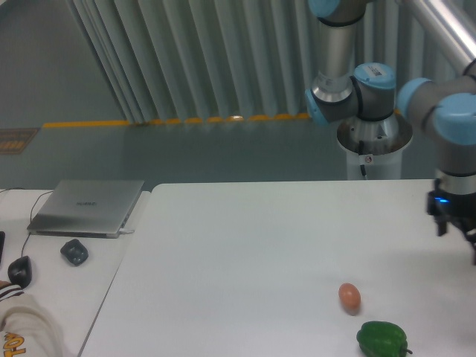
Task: Place the yellow pepper in a basket
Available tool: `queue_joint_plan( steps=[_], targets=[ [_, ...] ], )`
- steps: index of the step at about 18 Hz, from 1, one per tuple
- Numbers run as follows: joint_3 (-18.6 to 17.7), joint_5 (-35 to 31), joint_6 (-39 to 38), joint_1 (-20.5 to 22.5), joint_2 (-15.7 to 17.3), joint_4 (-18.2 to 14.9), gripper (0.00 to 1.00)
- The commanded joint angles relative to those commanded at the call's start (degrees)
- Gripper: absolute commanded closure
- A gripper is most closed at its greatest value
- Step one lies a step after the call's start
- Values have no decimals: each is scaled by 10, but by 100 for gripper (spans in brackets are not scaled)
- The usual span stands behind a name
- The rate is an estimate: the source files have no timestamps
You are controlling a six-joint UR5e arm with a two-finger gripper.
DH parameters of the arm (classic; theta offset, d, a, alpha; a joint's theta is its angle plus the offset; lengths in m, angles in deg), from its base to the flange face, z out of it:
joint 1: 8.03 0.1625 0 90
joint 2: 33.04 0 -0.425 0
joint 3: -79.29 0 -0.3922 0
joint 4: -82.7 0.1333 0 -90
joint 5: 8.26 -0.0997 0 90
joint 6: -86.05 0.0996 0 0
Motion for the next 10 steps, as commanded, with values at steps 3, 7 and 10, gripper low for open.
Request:
queue_joint_plan(
  steps=[3,7,10],
  targets=[
    [2,0,19,-3,8,-69,0],
    [-1,3,24,-22,17,-95,0],
    [-3,12,24,-25,18,-109,0]
  ],
)
